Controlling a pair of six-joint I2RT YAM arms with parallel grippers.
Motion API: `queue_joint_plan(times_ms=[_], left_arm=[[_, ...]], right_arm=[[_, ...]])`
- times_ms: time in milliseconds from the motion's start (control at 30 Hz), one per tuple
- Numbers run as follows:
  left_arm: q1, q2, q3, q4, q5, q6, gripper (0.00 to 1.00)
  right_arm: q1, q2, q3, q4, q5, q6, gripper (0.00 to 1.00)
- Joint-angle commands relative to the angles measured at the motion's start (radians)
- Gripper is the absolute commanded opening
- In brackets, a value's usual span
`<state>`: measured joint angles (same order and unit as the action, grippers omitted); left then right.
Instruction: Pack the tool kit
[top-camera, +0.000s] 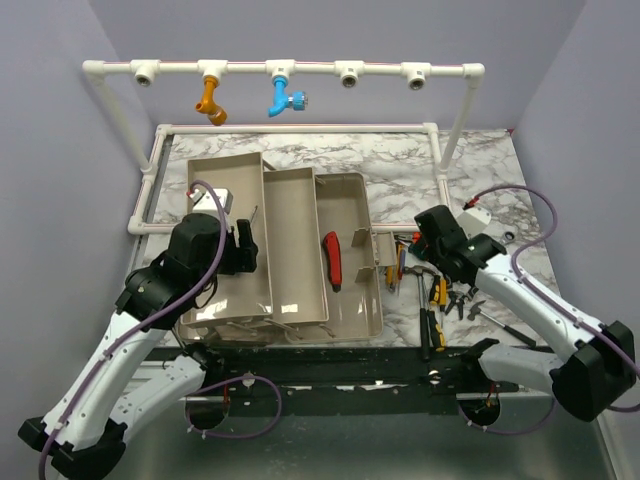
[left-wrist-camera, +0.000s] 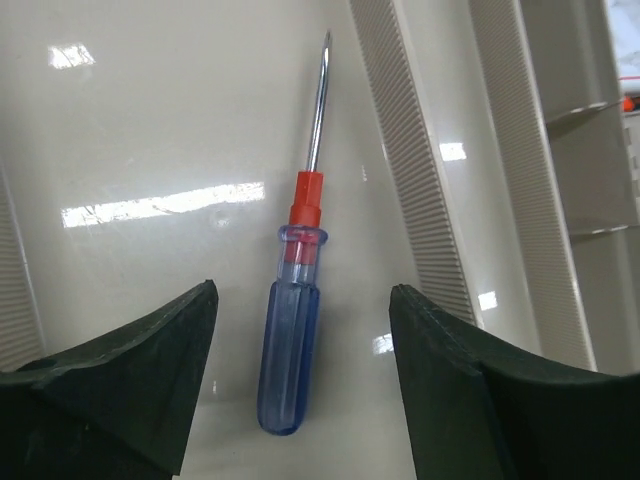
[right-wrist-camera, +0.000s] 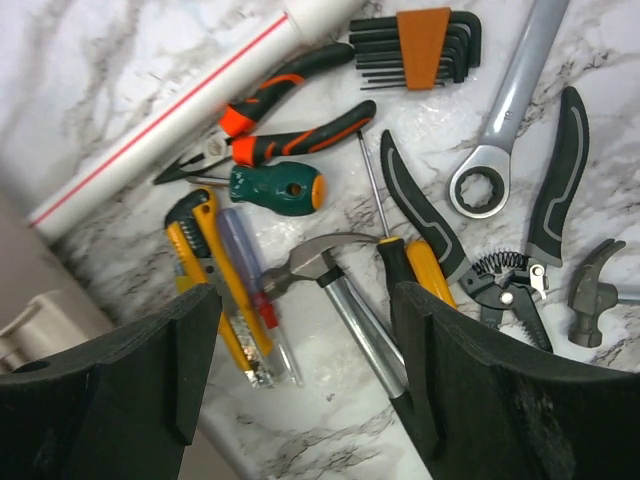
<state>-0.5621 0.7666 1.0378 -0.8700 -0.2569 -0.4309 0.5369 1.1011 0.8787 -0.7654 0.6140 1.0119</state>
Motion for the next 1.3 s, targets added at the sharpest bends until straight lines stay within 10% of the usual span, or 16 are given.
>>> queue_joint_plan(times_ms=[0, 600, 1267], left_arm=[[0.007, -0.048, 0.052, 0.019, 0.048, 0.046, 0.76], [0.007, -0.218, 0.028, 0.169, 0.342, 0.21, 0.87], [0.007, -0.169, 0.034, 0.305, 0.413, 0.092, 0.87]], right_arm=[[0.0, 0.083, -0.018, 0.002, 0.072, 0.023, 0.78], [-0.115, 0.25, -0.05, 0.388, -0.209, -0.574, 0.77], [-0.235, 0.471, -0.068, 0.524, -0.501, -0.643, 0.71]])
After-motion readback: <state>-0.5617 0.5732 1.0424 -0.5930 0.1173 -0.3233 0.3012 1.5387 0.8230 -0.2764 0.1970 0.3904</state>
